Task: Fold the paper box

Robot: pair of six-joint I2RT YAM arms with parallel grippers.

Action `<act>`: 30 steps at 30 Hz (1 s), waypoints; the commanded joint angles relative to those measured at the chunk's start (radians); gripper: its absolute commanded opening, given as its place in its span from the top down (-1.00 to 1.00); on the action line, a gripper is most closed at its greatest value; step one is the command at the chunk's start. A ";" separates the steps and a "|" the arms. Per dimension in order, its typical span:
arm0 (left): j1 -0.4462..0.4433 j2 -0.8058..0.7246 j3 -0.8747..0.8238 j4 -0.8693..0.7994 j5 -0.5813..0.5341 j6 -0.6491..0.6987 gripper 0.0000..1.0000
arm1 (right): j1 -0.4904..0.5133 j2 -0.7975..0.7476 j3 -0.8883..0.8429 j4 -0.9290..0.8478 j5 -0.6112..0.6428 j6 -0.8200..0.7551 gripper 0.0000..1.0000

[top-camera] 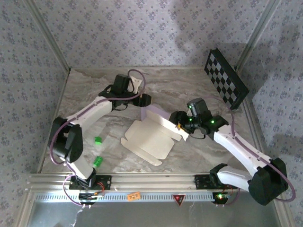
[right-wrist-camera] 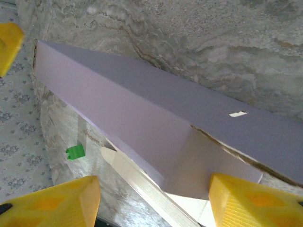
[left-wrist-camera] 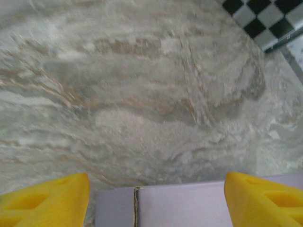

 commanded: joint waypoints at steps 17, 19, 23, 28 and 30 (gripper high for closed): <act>0.046 -0.015 -0.044 -0.165 0.169 0.023 -0.34 | -0.038 0.240 0.197 -0.048 -0.085 -0.185 -0.04; 0.047 -0.043 -0.078 -0.169 0.163 0.018 -0.34 | -0.045 0.281 0.245 -0.092 -0.099 -0.237 -0.04; 0.047 -0.122 -0.160 -0.181 0.133 -0.003 -0.34 | -0.046 0.382 0.348 -0.204 -0.127 -0.372 -0.04; 0.048 -0.243 -0.264 -0.192 0.095 -0.042 -0.34 | -0.037 0.522 0.511 -0.285 -0.186 -0.488 -0.04; 0.047 -0.293 -0.307 -0.195 0.091 -0.054 -0.35 | -0.018 0.585 0.585 -0.326 -0.200 -0.537 -0.04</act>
